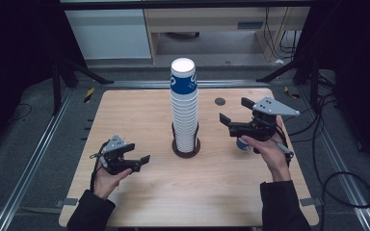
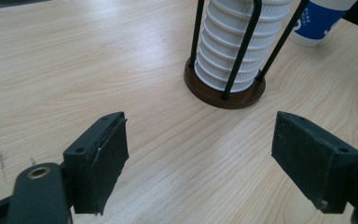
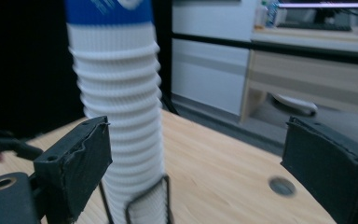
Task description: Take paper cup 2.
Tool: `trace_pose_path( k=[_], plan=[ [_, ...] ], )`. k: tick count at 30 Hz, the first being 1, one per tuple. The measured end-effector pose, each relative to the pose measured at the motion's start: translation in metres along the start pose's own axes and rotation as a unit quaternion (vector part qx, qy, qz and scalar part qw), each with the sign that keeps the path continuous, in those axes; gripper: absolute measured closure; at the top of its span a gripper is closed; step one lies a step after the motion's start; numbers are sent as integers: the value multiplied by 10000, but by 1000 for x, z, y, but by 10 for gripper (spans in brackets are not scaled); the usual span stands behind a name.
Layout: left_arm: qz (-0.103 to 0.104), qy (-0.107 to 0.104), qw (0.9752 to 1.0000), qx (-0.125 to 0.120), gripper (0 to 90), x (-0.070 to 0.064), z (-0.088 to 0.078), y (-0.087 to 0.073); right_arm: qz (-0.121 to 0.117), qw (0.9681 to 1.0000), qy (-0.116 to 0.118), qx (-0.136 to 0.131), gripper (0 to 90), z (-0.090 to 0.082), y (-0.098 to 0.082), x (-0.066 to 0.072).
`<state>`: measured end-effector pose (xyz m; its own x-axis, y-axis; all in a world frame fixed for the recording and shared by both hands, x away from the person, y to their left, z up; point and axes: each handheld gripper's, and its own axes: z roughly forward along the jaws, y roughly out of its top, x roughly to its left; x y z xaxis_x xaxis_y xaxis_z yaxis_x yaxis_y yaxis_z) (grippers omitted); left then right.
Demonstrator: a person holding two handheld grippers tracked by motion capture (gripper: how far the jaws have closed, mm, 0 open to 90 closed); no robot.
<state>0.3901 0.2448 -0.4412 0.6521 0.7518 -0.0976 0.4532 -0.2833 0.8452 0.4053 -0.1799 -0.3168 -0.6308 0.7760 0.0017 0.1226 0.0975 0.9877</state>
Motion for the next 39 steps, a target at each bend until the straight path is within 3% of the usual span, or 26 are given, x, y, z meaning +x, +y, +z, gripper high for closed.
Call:
trace_pose_path(
  k=[9,17,29,39],
  plan=[
    [12,-23,10000,20,178,-2,2,0,-81,9989,412,-226,78,24,32,27],
    [-13,-32,10000,27,178,0,2,-1,-138,9981,558,-230,76,55,51,42],
    [-14,-38,10000,35,178,0,2,-1,-15,9984,529,-176,90,95,60,51],
    [-2,-49,10000,45,178,0,2,-1,-12,9991,428,-35,135,118,55,55]
  ],
)
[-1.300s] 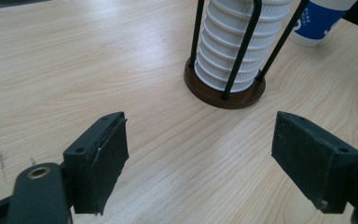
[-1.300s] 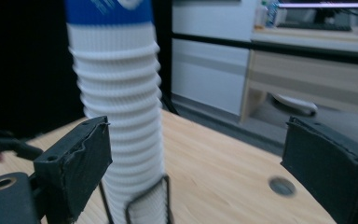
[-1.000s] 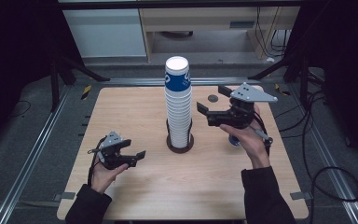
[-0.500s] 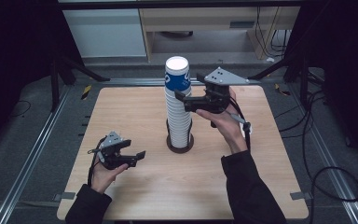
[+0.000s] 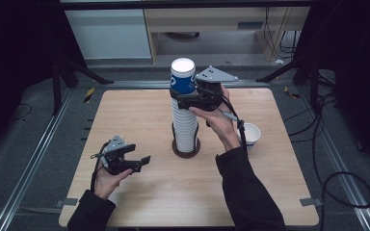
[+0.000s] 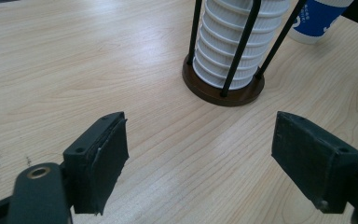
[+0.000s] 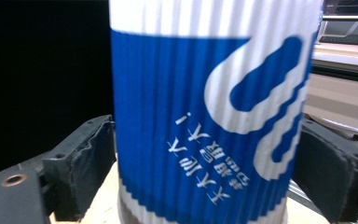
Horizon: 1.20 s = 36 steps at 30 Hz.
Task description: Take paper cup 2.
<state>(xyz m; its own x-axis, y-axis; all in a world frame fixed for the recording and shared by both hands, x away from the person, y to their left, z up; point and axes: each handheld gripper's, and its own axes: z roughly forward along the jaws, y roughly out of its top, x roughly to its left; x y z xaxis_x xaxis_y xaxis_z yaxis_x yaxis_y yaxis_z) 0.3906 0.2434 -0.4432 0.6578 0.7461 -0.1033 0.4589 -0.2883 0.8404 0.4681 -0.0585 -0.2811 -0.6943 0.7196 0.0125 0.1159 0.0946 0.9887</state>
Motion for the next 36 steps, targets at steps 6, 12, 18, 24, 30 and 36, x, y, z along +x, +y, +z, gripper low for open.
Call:
trace_pose_path(
  k=[6,12,18,24,30,36],
  plan=[
    [5,-16,10000,17,178,0,1,0,13,10000,-52,-9,178,2,0,0],
    [9,-25,10000,27,177,-1,1,0,-53,10000,-38,29,185,1,2,0],
    [6,-28,10000,41,177,0,1,0,-1,9999,15,-127,197,-3,9,-1],
    [18,-27,10000,33,177,0,1,0,-55,9999,24,-132,210,-6,18,-1],
    [0,-23,10000,21,178,0,0,0,-131,9996,27,-241,214,-10,30,1],
    [5,-26,10000,20,178,0,0,0,-170,9991,4,-394,214,-14,42,2]
  ],
)
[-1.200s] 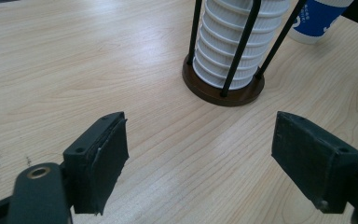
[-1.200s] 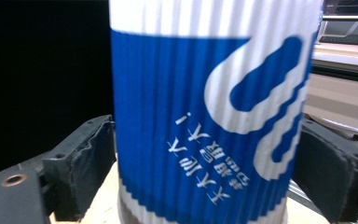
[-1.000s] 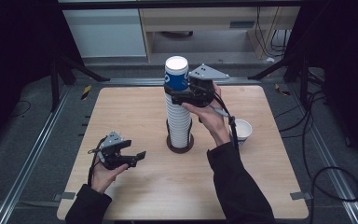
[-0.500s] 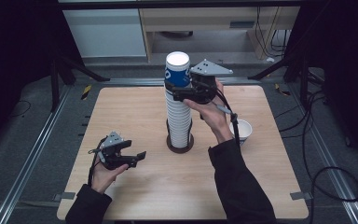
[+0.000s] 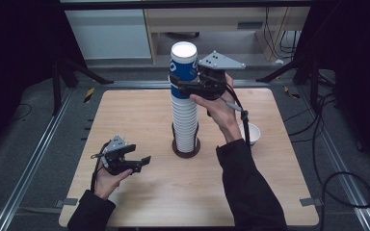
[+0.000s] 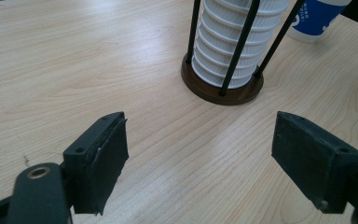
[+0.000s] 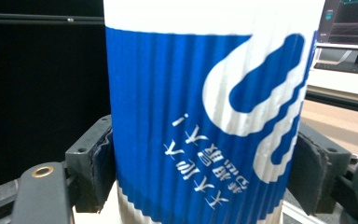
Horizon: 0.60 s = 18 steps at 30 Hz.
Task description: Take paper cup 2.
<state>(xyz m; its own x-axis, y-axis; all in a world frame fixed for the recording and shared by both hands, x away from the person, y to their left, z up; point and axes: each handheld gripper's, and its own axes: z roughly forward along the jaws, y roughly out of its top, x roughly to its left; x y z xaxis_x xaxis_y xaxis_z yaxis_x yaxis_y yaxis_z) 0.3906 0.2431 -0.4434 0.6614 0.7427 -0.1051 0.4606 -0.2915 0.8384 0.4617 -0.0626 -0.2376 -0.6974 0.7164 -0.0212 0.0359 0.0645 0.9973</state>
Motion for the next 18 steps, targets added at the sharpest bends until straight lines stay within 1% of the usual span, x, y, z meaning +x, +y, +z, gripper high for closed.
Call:
trace_pose_path(
  k=[3,6,7,8,9,11,12,14,16,17,18],
  plan=[
    [-5,-1,10000,-11,178,0,0,0,-16,10000,8,-96,213,-2,7,1],
    [-14,4,10000,-11,178,0,0,0,-62,9999,-16,-120,213,-2,10,1],
    [-16,1,10000,-8,177,0,0,0,-64,9998,-26,-183,213,-4,13,1],
    [-16,-1,10000,-6,177,0,0,0,-64,9998,-26,-183,213,-4,13,1],
    [-16,2,10000,-10,177,0,0,0,-72,9996,-51,-270,213,-7,16,1],
    [-26,3,10000,-22,178,0,-1,0,-86,9995,-65,-293,212,-8,17,1],
    [-28,3,10000,-27,177,0,-1,0,-116,9994,-90,-311,211,-12,19,0],
    [-28,10,10000,-29,178,0,-1,0,-114,9993,-104,-334,211,-14,20,-1],
    [-25,8,10000,-28,178,0,-1,0,-119,9991,-101,-407,211,-21,22,-2],
    [-29,6,10000,-33,178,0,-1,0,-163,9989,-130,-426,211,-29,23,-4],
    [-29,6,10000,-33,178,0,-1,0,-163,9989,-130,-426,211,-29,23,-4]
  ],
)
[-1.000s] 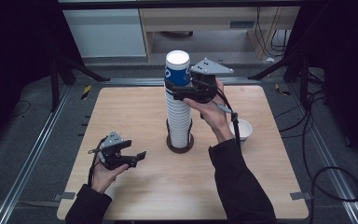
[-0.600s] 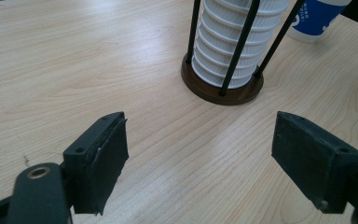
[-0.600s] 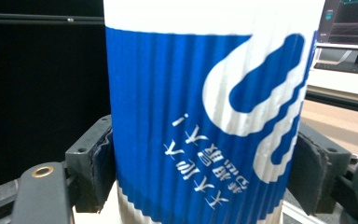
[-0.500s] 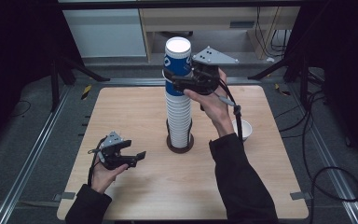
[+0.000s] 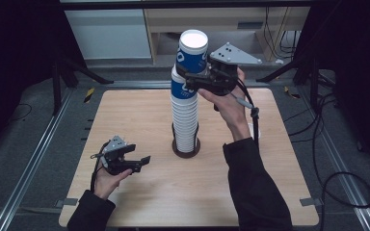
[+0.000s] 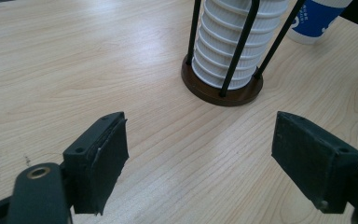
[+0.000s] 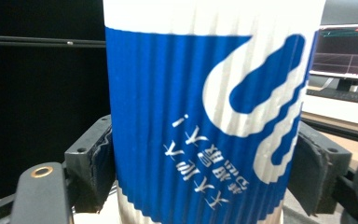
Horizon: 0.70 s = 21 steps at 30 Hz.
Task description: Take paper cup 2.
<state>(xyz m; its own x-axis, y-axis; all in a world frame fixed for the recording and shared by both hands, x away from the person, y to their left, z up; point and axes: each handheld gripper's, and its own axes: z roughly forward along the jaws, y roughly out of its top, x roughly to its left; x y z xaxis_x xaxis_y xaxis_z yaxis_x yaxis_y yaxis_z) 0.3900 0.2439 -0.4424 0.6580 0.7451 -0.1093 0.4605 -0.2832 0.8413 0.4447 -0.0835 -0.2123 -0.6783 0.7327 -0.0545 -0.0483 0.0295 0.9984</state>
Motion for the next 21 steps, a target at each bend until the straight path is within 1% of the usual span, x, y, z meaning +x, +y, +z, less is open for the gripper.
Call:
trace_pose_path(
  k=[1,2,3,4,5,6,7,8,9,10,11,12,13,14,15,17,18,19,20,21],
  plan=[
    [9,1,10000,-5,178,0,0,0,-25,10000,-32,3,211,-8,0,-2],
    [8,1,10000,-6,178,0,-1,0,-25,10000,-32,3,211,-8,0,-2],
    [6,7,10000,-10,178,0,-1,0,-69,10000,-63,6,211,-17,-2,-4],
    [7,5,10000,-7,178,0,-1,0,-101,9999,-77,21,211,-21,-3,-5],
    [7,5,10000,-7,178,0,-1,0,-101,9999,-77,21,211,-21,-3,-5],
    [9,5,10000,-13,178,0,-1,0,-105,9999,-86,29,211,-26,-5,-6],
    [20,3,10000,-13,178,-1,-1,1,-122,9998,-118,74,211,-35,-9,-8],
    [20,3,10000,-13,178,-1,-1,1,-122,9998,-118,74,211,-35,-9,-8],
    [33,2,10000,-6,178,-2,-1,1,-106,9998,-155,103,211,-45,-15,-11],
    [33,2,10000,-6,178,-2,-1,1,-106,9998,-155,103,211,-45,-15,-11],
    [34,-3,10000,-5,178,-2,-1,1,-116,9997,-149,164,211,-53,-21,-13],
    [34,-3,10000,-7,178,-2,-1,1,-116,9997,-149,164,211,-53,-21,-13],
    [41,-8,10000,-8,177,-2,-1,1,-117,9996,-155,227,211,-60,-29,-15],
    [41,-8,10000,-8,177,-2,-1,1,-117,9996,-155,227,211,-60,-29,-15],
    [43,-12,10000,-8,177,-2,-2,1,-110,9993,-178,316,210,-66,-37,-16],
    [51,-10,10000,-9,178,-3,-2,2,-90,9992,-149,356,210,-70,-44,-19],
    [52,-10,10000,-1,178,-3,-2,2,-90,9992,-149,356,210,-70,-44,-19],
    [64,-12,10000,-6,177,-4,-2,2,-67,9989,-128,444,210,-75,-54,-21],
    [64,-12,10000,-6,177,-4,-2,2,-67,9989,-128,444,210,-75,-54,-21],
    [70,-34,10000,-8,178,-4,-2,2,-48,9985,-128,536,210,-79,-61,-24]
  ],
)
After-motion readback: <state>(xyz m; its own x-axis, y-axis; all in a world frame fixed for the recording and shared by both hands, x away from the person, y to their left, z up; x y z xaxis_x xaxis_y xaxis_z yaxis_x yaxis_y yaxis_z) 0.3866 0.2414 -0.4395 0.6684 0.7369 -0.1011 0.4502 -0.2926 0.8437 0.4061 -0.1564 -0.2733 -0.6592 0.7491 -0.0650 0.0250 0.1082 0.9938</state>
